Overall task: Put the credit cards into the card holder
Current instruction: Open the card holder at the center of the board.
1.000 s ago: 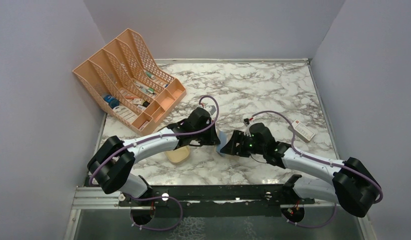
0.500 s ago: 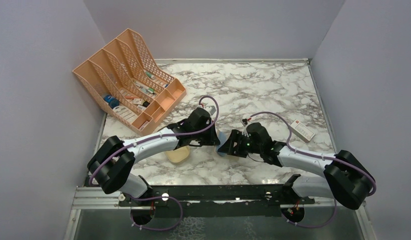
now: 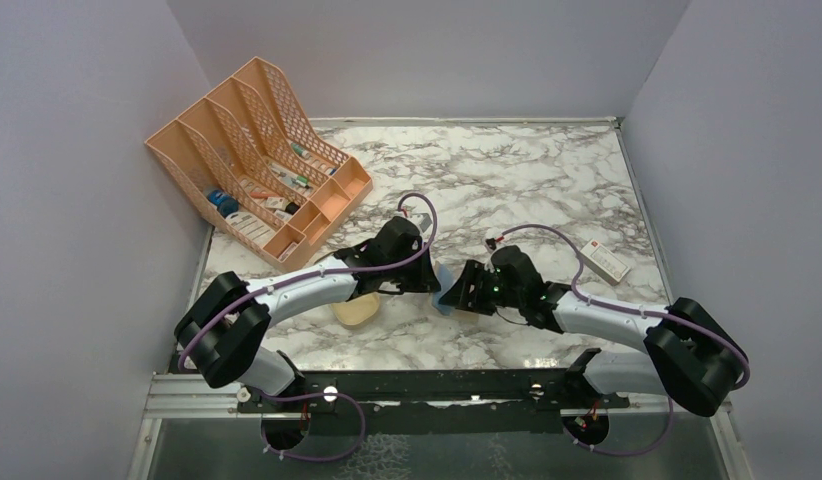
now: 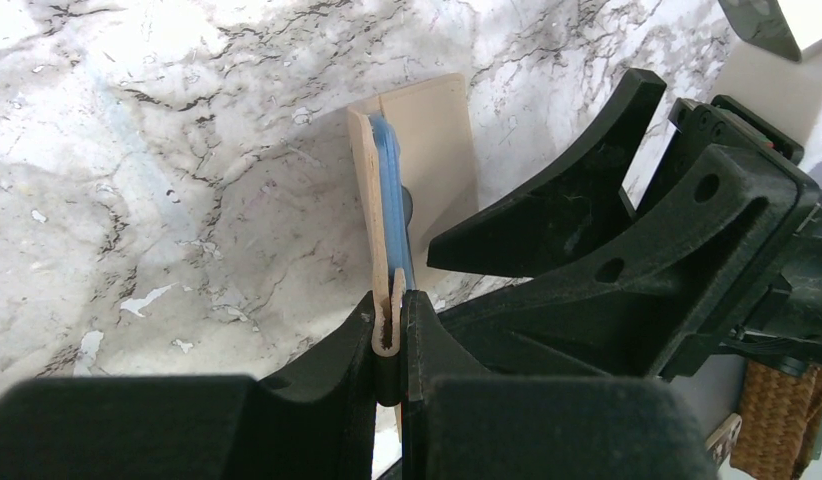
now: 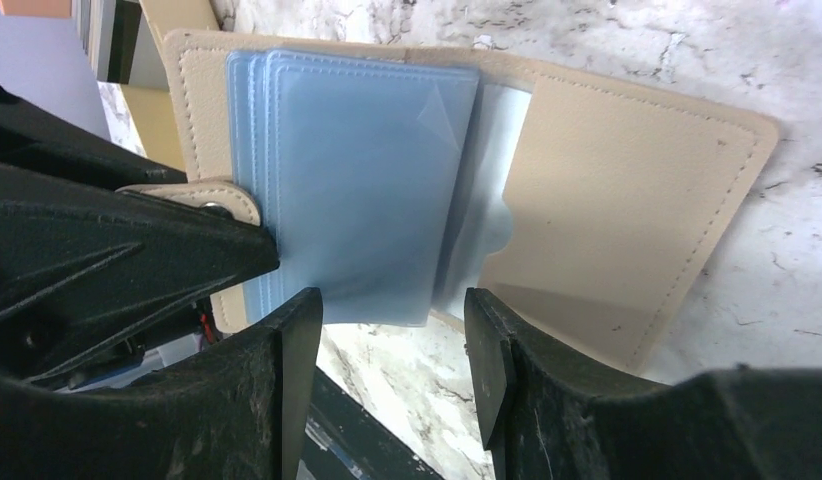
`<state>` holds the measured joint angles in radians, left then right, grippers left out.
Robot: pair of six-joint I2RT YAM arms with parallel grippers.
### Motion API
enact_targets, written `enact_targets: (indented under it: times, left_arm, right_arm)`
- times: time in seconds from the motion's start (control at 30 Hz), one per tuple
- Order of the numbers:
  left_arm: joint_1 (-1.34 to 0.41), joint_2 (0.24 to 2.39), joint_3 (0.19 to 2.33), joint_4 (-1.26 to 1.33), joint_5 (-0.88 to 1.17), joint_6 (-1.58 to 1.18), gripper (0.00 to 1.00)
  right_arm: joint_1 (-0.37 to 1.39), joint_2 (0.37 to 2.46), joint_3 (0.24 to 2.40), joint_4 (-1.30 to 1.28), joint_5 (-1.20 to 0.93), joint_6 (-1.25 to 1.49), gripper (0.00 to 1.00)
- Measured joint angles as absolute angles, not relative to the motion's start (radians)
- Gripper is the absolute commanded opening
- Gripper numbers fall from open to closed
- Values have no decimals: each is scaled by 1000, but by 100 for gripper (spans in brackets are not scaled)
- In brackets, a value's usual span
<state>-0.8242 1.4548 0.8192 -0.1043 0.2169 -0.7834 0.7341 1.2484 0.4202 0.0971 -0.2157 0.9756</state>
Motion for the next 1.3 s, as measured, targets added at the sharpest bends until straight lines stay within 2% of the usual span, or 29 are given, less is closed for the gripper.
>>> enact_targets:
  times: [0.27, 0.43, 0.57, 0.97, 1.3]
  left_arm:
    - [-824, 1444, 801, -82, 229, -802, 0]
    - [-824, 1444, 800, -81, 229, -802, 0]
    - [-824, 1444, 800, -79, 229, -803, 0]
    - [-824, 1444, 793, -77, 229, -808, 0]
    - [-824, 1444, 793, -77, 228, -809, 0]
  right_arm:
    - [734, 1247, 420, 98, -208, 974, 63]
    - [734, 1223, 419, 107, -224, 978, 64]
    - [734, 1221, 419, 114, -233, 987, 64]
    - [734, 1251, 419, 128, -231, 991, 54]
    - [734, 1255, 423, 59, -168, 963, 56]
